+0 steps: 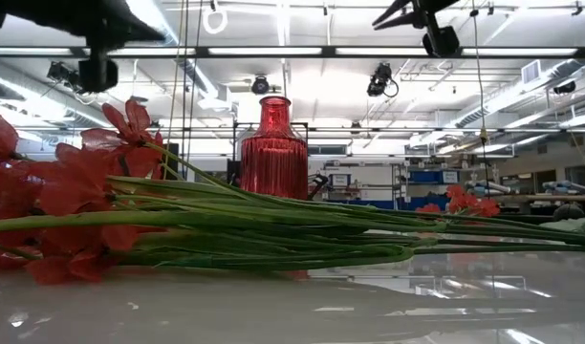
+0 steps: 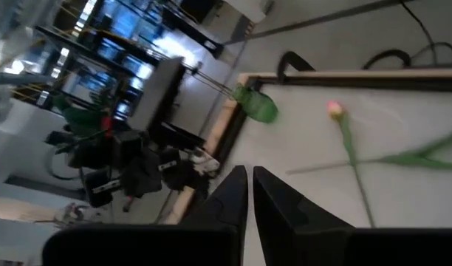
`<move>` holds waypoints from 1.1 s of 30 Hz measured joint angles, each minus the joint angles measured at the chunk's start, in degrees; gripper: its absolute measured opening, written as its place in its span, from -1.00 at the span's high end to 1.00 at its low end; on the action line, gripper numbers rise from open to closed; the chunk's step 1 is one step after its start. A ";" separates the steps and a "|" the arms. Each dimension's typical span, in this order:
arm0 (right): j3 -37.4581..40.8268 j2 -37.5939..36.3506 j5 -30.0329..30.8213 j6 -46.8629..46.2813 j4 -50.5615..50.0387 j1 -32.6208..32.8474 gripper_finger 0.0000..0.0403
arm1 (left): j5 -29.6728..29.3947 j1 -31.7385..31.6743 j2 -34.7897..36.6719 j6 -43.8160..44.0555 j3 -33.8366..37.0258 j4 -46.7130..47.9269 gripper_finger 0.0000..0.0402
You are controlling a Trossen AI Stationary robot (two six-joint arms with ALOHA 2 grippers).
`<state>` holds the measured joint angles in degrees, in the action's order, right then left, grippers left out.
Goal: Sort flowers into vase by color
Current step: Put the left white flowers into the green flower vase
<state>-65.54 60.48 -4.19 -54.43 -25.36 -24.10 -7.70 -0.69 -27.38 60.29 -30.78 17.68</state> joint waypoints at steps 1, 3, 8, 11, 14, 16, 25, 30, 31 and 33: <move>0.00 -0.08 0.00 -0.02 -1.25 0.00 0.83 | 0.00 0.35 -1.52 3.02 -0.64 2.67 0.98; 0.00 -0.48 -0.02 -0.66 -3.04 0.00 0.83 | 0.00 1.44 -4.18 8.70 -1.28 7.17 0.98; 0.00 -1.05 0.00 0.44 -6.45 0.00 0.83 | -0.02 5.24 -9.05 21.12 -1.75 10.36 0.99; 0.00 -1.30 0.00 1.38 -7.44 0.00 0.83 | -0.01 7.85 -11.64 26.24 -1.77 10.98 0.99; 0.00 -1.24 -0.96 2.55 -8.11 0.02 0.83 | -0.01 10.88 -14.25 31.89 -1.78 13.17 0.99; 0.00 -1.25 -2.95 4.32 -8.07 0.07 0.83 | 0.02 13.22 -16.22 35.76 -1.77 15.39 0.99; 0.00 -1.24 -5.90 7.51 -9.27 0.11 0.83 | -0.11 20.79 -25.22 53.03 -1.77 21.20 0.98; 0.00 -1.24 -4.71 9.66 -9.27 -0.13 0.83 | -0.11 21.96 -31.30 59.94 -1.77 21.15 0.86; 0.00 -1.24 -4.39 9.91 -9.25 -0.15 0.83 | -0.10 21.96 -32.31 60.30 -1.77 20.19 0.81; 0.00 -1.24 -3.94 10.98 -9.27 -0.20 0.83 | -0.09 21.83 -34.01 60.59 -1.77 18.84 0.70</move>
<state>-65.54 59.24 -8.12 -43.46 -34.63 -24.29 -7.79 21.14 -61.38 120.88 -32.56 36.52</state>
